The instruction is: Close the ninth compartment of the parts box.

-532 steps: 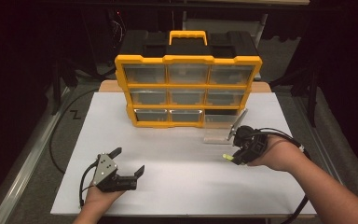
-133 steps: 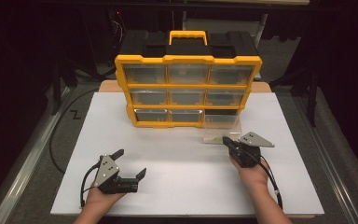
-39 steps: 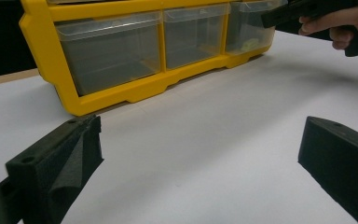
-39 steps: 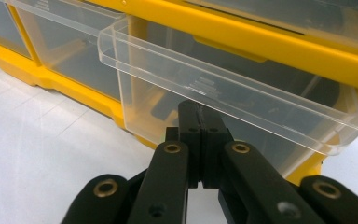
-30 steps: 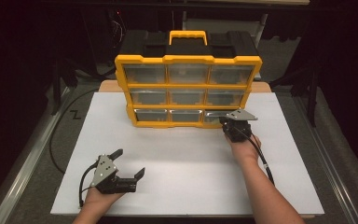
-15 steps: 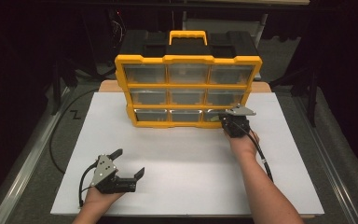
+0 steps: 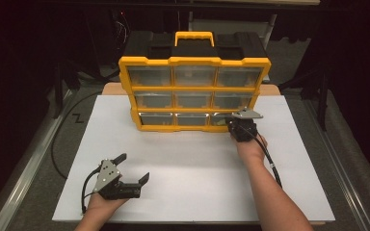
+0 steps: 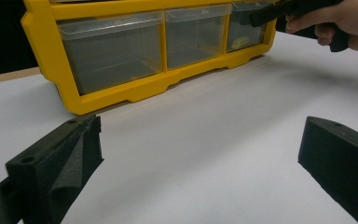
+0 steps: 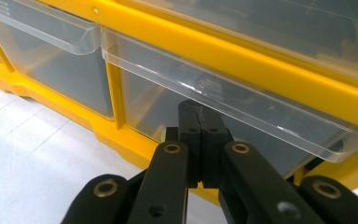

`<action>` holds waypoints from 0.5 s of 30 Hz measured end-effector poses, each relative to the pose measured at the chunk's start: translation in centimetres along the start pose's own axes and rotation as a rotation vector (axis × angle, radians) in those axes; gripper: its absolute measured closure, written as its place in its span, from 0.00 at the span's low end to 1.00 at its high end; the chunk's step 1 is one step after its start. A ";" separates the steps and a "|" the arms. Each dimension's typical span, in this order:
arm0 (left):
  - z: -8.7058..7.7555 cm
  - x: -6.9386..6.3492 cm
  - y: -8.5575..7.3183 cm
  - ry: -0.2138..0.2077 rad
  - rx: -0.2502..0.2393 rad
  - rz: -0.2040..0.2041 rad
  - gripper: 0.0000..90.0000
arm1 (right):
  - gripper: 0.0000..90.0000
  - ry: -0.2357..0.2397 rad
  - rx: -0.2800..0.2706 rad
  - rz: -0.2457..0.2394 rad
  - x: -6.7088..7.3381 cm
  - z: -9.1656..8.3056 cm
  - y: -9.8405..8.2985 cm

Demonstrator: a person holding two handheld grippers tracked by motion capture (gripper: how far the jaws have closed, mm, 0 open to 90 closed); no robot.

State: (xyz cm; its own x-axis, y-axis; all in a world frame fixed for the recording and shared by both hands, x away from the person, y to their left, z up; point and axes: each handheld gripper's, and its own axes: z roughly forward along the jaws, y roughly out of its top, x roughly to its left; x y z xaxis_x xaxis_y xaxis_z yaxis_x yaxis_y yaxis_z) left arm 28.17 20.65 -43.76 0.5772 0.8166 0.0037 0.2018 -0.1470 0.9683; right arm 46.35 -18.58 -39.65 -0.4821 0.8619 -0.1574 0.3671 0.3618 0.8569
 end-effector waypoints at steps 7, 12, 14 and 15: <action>0.1 0.0 0.0 -0.004 0.010 0.003 0.00 | 0.96 0.022 0.008 0.016 0.1 -0.4 0.0; 0.1 0.0 0.0 -0.004 0.011 0.007 0.00 | 0.83 0.068 0.009 0.047 0.5 -1.1 -0.1; 0.1 0.0 0.0 -0.003 0.009 0.005 0.00 | 0.77 0.085 0.007 0.059 0.6 -1.5 -0.2; 0.1 0.0 0.0 -0.003 0.009 0.005 0.00 | 0.75 0.099 0.012 0.065 0.6 -1.7 -0.3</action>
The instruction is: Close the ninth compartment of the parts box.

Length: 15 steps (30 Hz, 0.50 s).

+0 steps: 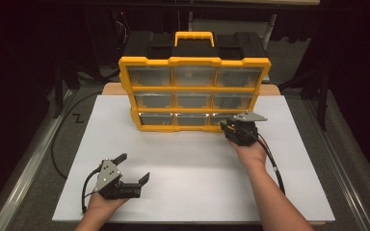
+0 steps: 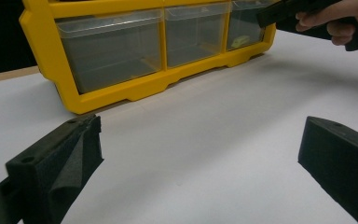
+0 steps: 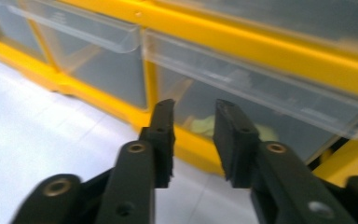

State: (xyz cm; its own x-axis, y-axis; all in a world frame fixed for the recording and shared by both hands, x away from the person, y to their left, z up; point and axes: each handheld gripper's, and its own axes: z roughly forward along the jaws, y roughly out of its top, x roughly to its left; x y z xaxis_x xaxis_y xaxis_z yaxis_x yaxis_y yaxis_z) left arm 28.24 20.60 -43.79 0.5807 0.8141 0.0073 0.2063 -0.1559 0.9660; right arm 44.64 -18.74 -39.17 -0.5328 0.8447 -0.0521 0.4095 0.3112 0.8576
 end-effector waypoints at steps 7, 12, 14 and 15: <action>0.2 0.0 0.0 0.000 0.005 0.001 0.00 | 0.55 0.045 -0.011 0.006 0.5 -1.2 -0.9; 0.1 0.1 0.0 0.007 0.006 0.000 0.00 | 0.43 0.067 -0.028 0.014 0.8 -2.3 -1.7; 0.2 0.1 0.0 0.009 0.010 0.000 0.00 | 0.35 0.077 -0.031 0.018 0.9 -2.6 -2.0; 0.2 0.1 -0.1 0.010 0.011 -0.001 0.00 | 0.31 0.081 -0.030 0.020 1.0 -2.8 -2.1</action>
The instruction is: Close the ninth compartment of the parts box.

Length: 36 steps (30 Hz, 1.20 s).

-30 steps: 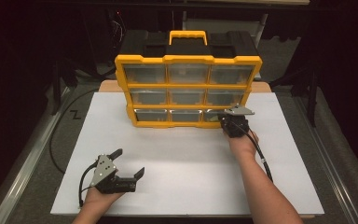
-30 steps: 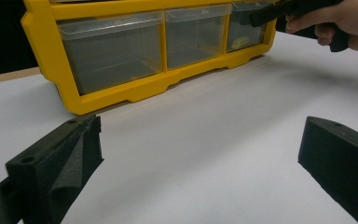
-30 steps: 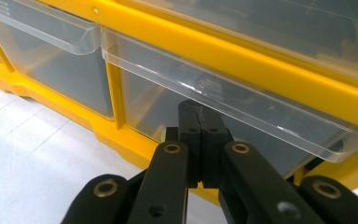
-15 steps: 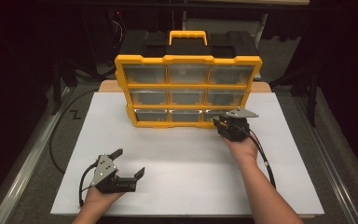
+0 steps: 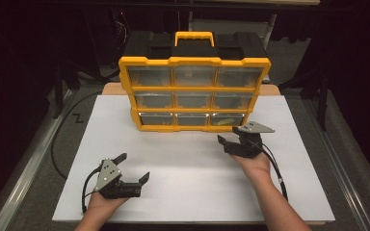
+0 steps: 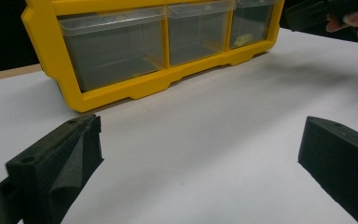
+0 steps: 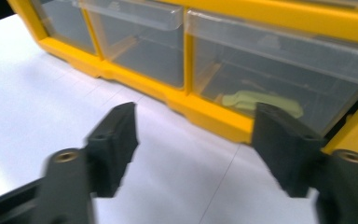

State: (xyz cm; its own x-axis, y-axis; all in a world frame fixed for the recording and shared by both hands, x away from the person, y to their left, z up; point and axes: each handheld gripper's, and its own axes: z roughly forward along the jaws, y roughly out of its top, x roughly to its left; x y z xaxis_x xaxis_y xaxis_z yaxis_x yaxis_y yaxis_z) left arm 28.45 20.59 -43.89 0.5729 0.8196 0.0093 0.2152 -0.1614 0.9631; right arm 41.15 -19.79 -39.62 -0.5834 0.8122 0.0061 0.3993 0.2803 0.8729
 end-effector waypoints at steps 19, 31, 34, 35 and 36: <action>-0.1 0.2 -0.1 0.008 0.007 -0.013 0.00 | 0.01 0.005 -0.046 -0.042 1.6 -3.2 -2.6; -0.4 0.4 -0.1 0.015 0.006 -0.016 0.00 | 0.01 0.001 -0.082 -0.035 1.2 -5.9 -4.3; -0.4 0.6 -0.1 0.020 0.008 -0.020 0.00 | 0.01 -0.008 -0.092 -0.036 1.0 -6.7 -4.8; -0.4 0.6 -0.1 0.021 0.009 -0.020 0.00 | 0.01 -0.006 -0.097 -0.035 1.0 -7.0 -5.0; -0.4 0.6 -0.1 0.022 0.009 -0.019 0.00 | 0.01 -0.008 -0.100 -0.040 0.9 -7.3 -5.2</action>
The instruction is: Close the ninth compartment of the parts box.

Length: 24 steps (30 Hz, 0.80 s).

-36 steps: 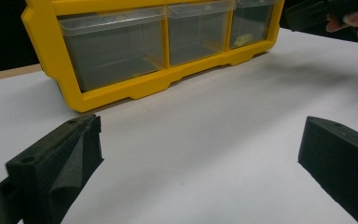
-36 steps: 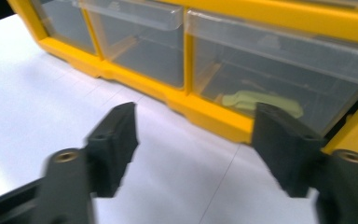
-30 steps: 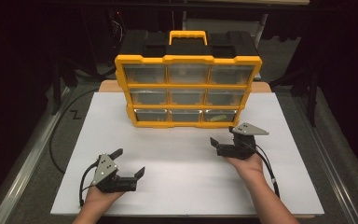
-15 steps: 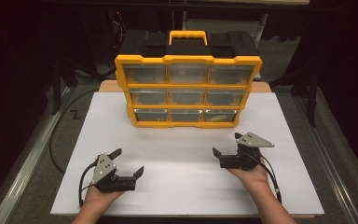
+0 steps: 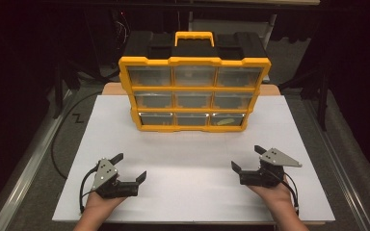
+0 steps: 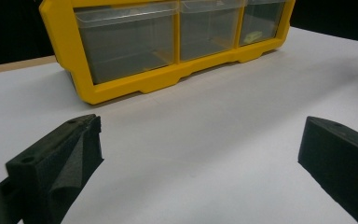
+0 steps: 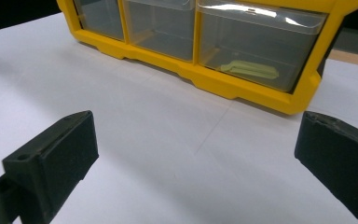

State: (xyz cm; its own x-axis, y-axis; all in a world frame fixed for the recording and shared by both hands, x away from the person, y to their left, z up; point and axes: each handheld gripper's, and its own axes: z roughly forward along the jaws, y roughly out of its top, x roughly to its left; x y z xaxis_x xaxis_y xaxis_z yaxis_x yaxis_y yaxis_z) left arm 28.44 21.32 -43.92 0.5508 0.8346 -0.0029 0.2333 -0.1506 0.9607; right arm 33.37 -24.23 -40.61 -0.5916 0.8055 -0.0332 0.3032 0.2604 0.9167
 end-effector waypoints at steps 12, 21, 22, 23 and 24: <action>-0.4 -0.1 0.0 0.012 -0.010 -0.016 0.00 | 0.01 -0.037 -0.030 -0.001 -0.6 -2.8 -2.9; -0.3 -0.3 0.1 0.017 -0.014 -0.017 0.00 | 0.01 -0.039 -0.038 0.028 -1.0 -2.6 -3.2; -0.4 -0.3 0.1 0.016 -0.011 -0.015 0.00 | 0.01 -0.037 -0.035 0.027 -1.0 -2.6 -3.3; -0.3 -0.3 0.1 0.016 -0.009 -0.013 0.00 | 0.01 -0.036 -0.034 0.028 -1.0 -2.5 -3.3; -0.3 -0.4 0.1 0.017 -0.007 -0.013 0.00 | 0.01 -0.039 -0.034 0.027 -1.0 -2.5 -3.3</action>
State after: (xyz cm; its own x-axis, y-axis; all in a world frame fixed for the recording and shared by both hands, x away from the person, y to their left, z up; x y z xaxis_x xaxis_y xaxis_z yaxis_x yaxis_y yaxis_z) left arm 28.03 21.16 -43.75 0.5346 0.8451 -0.0105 0.2342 -0.1362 0.9626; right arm 31.07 -27.23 -42.56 -0.5537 0.8324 -0.0231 0.2926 0.2205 0.9305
